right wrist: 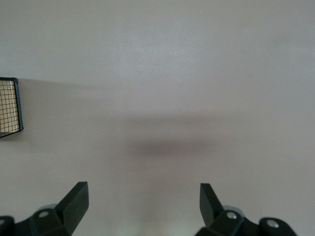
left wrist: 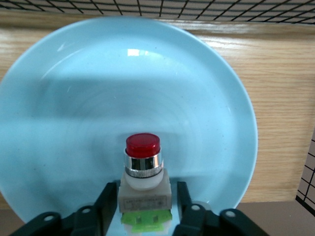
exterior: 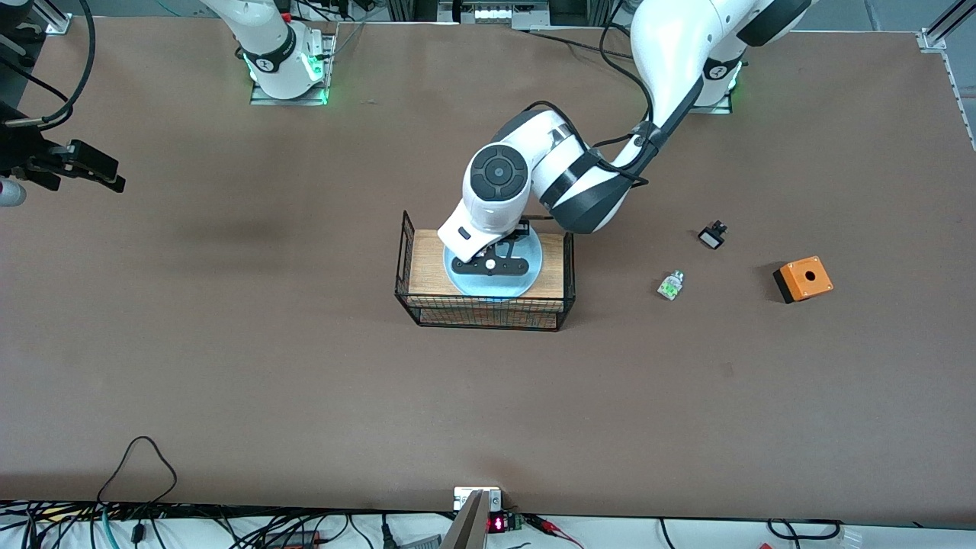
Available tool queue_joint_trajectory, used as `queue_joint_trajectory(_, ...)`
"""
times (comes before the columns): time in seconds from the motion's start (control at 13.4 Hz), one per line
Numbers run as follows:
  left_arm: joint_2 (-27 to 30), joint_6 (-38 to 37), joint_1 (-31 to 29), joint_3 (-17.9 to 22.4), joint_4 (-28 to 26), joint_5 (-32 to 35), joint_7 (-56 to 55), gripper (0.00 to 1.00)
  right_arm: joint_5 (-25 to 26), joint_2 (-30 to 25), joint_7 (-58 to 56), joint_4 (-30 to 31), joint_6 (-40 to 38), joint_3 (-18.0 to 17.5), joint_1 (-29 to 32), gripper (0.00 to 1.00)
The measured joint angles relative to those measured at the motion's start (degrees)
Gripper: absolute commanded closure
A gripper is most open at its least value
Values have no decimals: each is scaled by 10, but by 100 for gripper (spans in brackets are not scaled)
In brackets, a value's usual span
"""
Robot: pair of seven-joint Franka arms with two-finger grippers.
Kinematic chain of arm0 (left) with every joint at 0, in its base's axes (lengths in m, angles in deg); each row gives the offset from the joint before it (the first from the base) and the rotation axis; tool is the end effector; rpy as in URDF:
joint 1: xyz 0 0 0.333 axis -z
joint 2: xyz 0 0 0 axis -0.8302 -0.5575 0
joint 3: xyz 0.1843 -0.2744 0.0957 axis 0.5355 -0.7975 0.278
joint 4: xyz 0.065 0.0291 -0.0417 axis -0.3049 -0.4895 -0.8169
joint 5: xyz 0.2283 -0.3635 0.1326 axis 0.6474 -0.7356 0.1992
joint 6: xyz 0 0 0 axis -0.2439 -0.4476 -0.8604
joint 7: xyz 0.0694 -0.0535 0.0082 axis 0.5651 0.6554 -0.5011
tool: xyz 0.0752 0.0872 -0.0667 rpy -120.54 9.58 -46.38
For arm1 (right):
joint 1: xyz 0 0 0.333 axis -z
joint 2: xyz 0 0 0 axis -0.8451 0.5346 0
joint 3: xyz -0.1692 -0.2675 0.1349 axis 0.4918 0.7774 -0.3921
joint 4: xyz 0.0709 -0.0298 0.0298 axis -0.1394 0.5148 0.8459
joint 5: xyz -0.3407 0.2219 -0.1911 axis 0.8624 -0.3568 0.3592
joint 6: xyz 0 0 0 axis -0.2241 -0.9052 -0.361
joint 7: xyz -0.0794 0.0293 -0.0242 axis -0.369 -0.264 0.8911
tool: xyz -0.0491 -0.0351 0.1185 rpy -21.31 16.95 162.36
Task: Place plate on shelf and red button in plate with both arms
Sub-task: 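Lower the red button onto the plate and open the left gripper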
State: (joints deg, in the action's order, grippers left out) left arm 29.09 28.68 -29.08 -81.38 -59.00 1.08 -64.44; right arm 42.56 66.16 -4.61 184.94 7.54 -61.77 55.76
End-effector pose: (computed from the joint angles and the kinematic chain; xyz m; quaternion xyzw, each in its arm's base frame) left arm 0.5922 -0.5604 0.3176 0.9954 0.0078 -0.0856 0.0413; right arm 0.6059 -0.0344 0.5888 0.9997 -0.0108 -0.0219 0.0011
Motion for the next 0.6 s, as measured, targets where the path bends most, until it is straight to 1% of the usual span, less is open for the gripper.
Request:
queue_joint_trajectory(0.22, 11, -5, -1, 0, 16, 1, 0, 0, 0, 0, 0, 0, 0, 0, 0, 0)
queue_joint_trajectory(0.45, 66, -84, -12, 3, 29, 2, -1, 0, 0, 0, 0, 0, 0, 0, 0, 0)
queue_joint_trajectory(0.6, 111, -132, -40, 6, 31, 4, -1, 0, 0, 0, 0, 0, 0, 0, 0, 0)
